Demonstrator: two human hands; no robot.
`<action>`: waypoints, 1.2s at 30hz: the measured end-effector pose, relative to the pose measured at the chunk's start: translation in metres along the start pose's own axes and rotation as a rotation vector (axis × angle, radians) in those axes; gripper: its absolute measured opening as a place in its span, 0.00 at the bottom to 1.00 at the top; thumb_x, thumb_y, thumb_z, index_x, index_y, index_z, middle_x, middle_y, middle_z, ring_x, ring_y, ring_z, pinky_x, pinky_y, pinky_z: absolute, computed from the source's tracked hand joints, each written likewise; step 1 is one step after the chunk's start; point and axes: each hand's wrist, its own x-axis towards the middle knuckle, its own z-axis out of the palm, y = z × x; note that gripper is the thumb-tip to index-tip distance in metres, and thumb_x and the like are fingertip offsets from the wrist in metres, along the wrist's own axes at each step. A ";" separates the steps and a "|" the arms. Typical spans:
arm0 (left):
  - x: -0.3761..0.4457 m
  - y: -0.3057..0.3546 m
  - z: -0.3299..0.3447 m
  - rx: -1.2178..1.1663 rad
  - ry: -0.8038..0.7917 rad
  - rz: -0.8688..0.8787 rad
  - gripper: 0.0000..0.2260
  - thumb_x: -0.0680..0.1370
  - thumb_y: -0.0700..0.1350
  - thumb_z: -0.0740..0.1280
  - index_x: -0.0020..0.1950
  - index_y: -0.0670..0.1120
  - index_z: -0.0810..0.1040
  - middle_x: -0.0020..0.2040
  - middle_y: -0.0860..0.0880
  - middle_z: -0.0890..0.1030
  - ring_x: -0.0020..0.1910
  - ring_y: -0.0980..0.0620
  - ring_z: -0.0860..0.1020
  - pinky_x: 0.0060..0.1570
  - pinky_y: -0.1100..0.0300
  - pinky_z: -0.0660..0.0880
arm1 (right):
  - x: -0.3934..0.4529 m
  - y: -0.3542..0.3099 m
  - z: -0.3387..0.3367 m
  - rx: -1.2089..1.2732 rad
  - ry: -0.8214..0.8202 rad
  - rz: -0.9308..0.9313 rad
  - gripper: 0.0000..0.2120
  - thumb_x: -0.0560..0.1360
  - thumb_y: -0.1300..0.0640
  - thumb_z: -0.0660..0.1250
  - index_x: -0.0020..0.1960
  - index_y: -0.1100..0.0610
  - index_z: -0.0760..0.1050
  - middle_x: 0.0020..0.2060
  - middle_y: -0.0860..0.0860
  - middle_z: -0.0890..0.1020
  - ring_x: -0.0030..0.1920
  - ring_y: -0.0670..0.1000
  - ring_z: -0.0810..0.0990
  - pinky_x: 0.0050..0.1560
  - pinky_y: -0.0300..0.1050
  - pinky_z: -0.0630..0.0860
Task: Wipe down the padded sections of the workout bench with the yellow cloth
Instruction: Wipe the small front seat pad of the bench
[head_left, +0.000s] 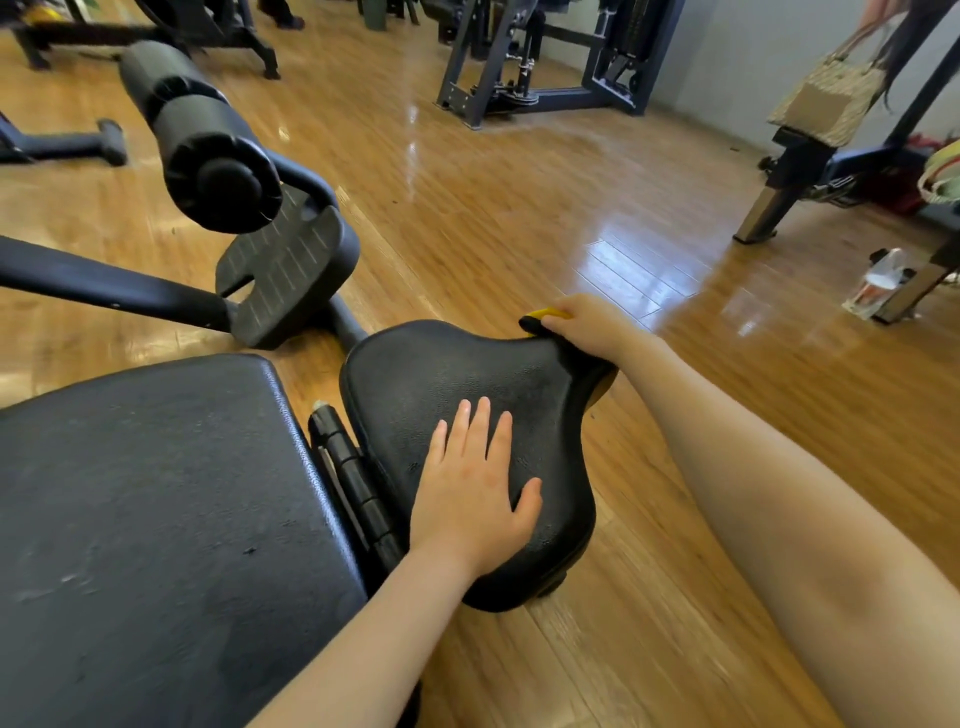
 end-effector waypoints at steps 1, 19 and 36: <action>0.000 0.000 -0.001 -0.015 -0.012 0.014 0.34 0.74 0.62 0.42 0.77 0.47 0.48 0.78 0.46 0.47 0.76 0.48 0.42 0.70 0.54 0.36 | -0.001 0.002 -0.004 0.012 -0.019 0.012 0.14 0.78 0.52 0.58 0.54 0.60 0.75 0.54 0.55 0.78 0.56 0.57 0.74 0.54 0.49 0.69; -0.008 -0.093 -0.030 -0.003 -0.212 0.020 0.37 0.75 0.69 0.49 0.76 0.53 0.37 0.76 0.53 0.34 0.73 0.54 0.31 0.74 0.50 0.42 | 0.060 -0.073 0.029 -0.028 -0.450 0.051 0.22 0.79 0.44 0.54 0.56 0.59 0.76 0.55 0.53 0.77 0.56 0.55 0.76 0.61 0.50 0.69; -0.005 -0.094 -0.024 0.020 -0.199 0.034 0.42 0.67 0.73 0.37 0.76 0.52 0.36 0.76 0.51 0.35 0.73 0.52 0.31 0.73 0.50 0.42 | 0.054 -0.071 0.028 -0.204 -0.295 -0.010 0.15 0.79 0.52 0.57 0.48 0.64 0.74 0.45 0.59 0.77 0.48 0.58 0.75 0.48 0.47 0.70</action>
